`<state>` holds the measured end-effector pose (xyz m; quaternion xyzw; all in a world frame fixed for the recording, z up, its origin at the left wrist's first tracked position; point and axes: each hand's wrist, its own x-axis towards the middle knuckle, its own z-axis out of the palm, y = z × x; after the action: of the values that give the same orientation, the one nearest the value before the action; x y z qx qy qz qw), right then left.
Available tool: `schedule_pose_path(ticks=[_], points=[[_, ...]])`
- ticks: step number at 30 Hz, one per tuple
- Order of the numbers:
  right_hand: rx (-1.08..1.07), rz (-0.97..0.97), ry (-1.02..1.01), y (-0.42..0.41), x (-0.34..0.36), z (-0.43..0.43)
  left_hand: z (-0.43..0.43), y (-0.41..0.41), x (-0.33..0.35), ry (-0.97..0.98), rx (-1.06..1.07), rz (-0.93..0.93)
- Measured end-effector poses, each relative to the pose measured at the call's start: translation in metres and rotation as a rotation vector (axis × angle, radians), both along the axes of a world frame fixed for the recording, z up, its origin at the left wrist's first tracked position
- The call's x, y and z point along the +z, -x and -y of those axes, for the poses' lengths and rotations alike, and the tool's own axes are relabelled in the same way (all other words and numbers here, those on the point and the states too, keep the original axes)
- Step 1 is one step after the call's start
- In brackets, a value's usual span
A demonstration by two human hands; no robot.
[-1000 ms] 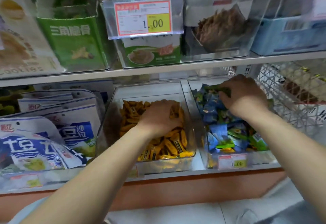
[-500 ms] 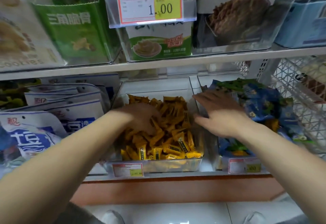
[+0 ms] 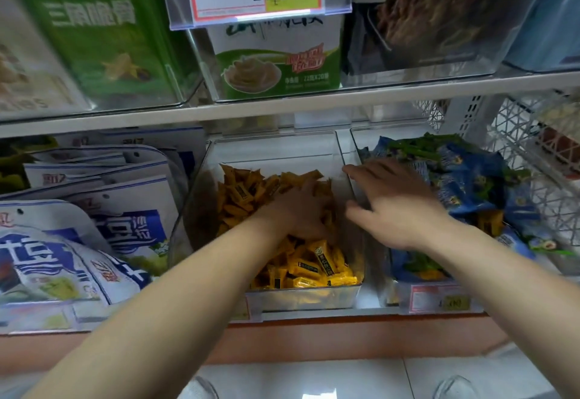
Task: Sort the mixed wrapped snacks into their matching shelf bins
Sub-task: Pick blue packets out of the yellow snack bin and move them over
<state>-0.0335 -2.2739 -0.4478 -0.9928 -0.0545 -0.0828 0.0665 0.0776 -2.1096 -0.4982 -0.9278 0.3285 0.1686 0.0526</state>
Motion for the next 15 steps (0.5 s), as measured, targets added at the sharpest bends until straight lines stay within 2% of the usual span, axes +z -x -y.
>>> schedule_pose_path(ticks=[4,9,15], points=[[0.003,0.001,-0.017,0.000,0.002,0.001,-0.029,-0.006,0.021,-0.043,-0.031,-0.056],[0.004,0.019,-0.017,0.003,0.000,0.001,-0.076,-0.008,0.053,0.065,0.142,-0.239],[0.016,0.015,-0.022,0.004,-0.001,0.002,-0.093,0.000,0.072,0.053,0.150,-0.133]])
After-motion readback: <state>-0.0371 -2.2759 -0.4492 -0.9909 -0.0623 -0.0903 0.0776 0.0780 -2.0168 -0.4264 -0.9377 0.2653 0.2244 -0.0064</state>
